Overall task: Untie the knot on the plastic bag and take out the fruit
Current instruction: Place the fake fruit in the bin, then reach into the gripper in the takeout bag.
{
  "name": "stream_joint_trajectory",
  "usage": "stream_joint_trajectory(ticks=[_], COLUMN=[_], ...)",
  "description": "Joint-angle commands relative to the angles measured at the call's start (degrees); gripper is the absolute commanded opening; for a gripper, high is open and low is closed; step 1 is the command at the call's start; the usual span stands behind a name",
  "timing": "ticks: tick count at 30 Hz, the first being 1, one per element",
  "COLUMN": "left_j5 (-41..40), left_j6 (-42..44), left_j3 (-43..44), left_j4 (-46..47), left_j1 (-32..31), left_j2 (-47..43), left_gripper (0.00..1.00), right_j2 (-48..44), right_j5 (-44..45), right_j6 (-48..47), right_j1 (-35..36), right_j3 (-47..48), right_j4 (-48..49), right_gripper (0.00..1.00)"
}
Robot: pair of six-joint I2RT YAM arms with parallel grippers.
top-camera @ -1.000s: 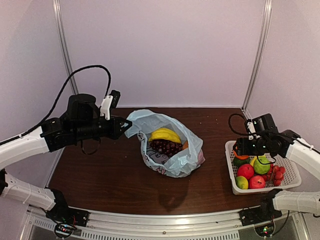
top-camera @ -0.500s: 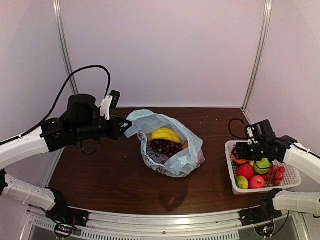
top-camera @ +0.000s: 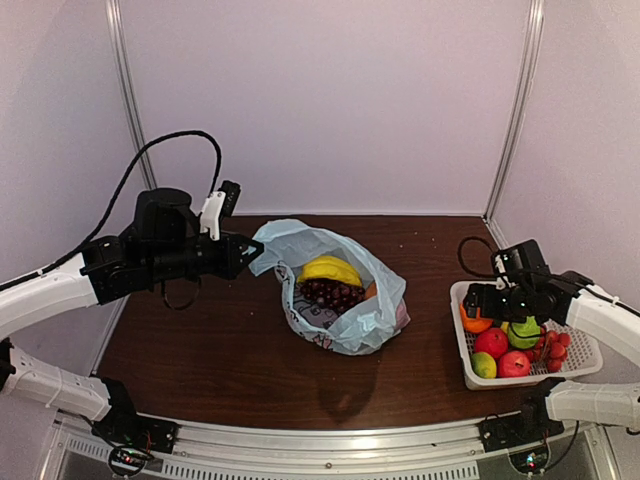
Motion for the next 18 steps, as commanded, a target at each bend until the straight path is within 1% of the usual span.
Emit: stream_joint_trajectory(ticks=[1, 5, 9, 10, 12, 13, 14, 16, 18], left_j5=[1.4, 5.8, 9.5, 10.1, 10.4, 10.3, 10.1, 9.7, 9.5], left_j6=[0.8, 2.3, 3.4, 3.4, 3.2, 3.1, 2.9, 2.6, 2.2], left_j3=[0.4, -0.5, -0.6, -0.5, -0.6, -0.8, -1.1, -1.6, -2.1], left_j4=[0.7, 3.8, 4.8, 4.7, 4.6, 4.7, 4.8, 5.5, 6.2], left_j1=[0.4, 0.4, 0.4, 0.4, 0.4, 0.4, 0.4, 0.4, 0.4], left_j2=[-0.7, -2.3, -3.0, -2.9, -2.6, -2.4, -2.5, -2.5, -2.5], left_gripper=[0.0, 0.0, 0.0, 0.0, 0.0, 0.0, 0.0, 0.0, 0.0], right_j2=[-2.1, -4.2, -2.9, -2.3, -1.2, -0.6, 0.0, 0.6, 1.5], right_j5=[2.5, -0.6, -11.3, -12.9, -13.1, -12.0, -9.0, -7.5, -7.9], right_j6=[0.3, -1.0, -3.3, -3.9, -4.4, -4.7, -4.8, -5.1, -5.6], right_j1=[-0.3, -0.4, 1.0, 2.8, 8.2, 11.4, 15.0, 20.9, 25.3], right_j3=[3.6, 8.8, 14.5, 15.9, 19.1, 20.9, 22.3, 23.6, 24.0], right_j4=[-2.2, -3.9, -3.0, -2.5, -2.0, -1.6, -0.7, 2.8, 7.0], right_gripper=[0.96, 0.95, 0.89, 0.88, 0.86, 0.84, 0.82, 0.74, 0.68])
